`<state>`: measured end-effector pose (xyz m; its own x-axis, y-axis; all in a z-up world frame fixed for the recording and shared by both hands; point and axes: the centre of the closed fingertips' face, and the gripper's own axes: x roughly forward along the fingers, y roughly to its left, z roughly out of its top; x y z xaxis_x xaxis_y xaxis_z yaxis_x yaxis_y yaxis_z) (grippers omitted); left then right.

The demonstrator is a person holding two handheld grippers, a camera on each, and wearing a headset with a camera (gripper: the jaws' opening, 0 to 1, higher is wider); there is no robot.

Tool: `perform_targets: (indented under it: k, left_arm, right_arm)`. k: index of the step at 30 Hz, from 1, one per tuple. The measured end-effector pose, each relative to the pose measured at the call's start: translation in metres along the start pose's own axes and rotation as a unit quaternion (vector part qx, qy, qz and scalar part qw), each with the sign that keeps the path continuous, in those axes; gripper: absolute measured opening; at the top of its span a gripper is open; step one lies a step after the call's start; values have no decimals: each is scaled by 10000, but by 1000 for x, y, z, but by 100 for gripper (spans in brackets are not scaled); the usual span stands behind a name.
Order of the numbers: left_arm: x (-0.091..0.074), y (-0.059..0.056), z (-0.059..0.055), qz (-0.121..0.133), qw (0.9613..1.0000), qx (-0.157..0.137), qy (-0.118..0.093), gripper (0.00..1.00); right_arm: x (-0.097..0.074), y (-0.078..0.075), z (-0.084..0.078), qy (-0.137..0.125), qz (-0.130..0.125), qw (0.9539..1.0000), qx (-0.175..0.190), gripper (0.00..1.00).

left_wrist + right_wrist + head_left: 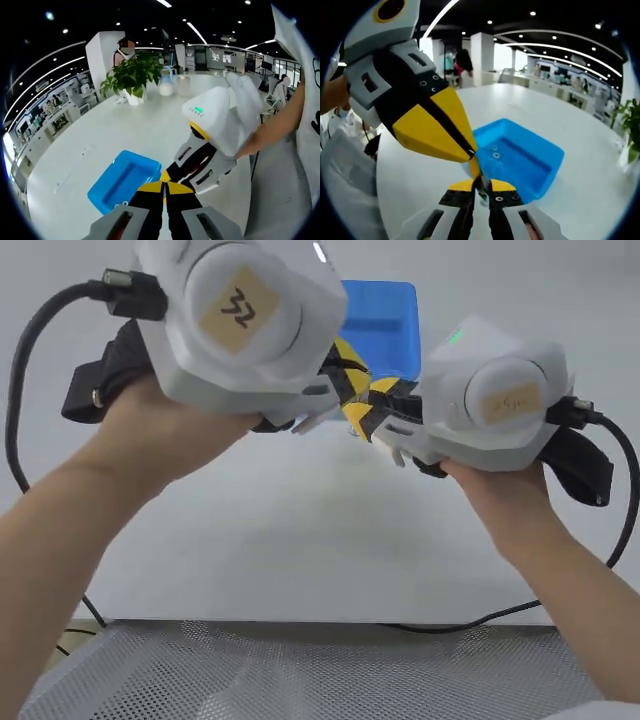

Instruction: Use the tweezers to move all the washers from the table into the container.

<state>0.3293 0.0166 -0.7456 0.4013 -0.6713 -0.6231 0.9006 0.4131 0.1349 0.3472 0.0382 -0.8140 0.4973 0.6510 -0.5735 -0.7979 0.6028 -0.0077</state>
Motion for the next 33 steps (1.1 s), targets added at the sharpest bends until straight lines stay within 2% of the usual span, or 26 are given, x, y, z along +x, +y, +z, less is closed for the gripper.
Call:
perform_targets:
  k: [8, 11, 18, 26, 33]
  left_arm:
    - [0, 2, 0, -24, 10000, -35, -1, 0]
    - [0, -1, -1, -59, 10000, 22, 38, 0]
    - [-2, -4, -4, -52, 9999, 124, 99, 0]
    - [-3, -1, -7, 5, 9997, 198, 156, 0]
    - [-4, 3, -4, 35, 9996, 222, 144, 0]
  right_arm:
    - [0, -1, 0, -57, 31, 9999, 121, 7]
    - [-1, 0, 0, -29, 65, 9999, 144, 7]
    - [1, 5, -1, 34, 57, 10000, -4, 7]
    - [1, 5, 2, 60, 55, 10000, -53, 7]
    - [3, 3, 6, 18, 53, 10000, 0, 7]
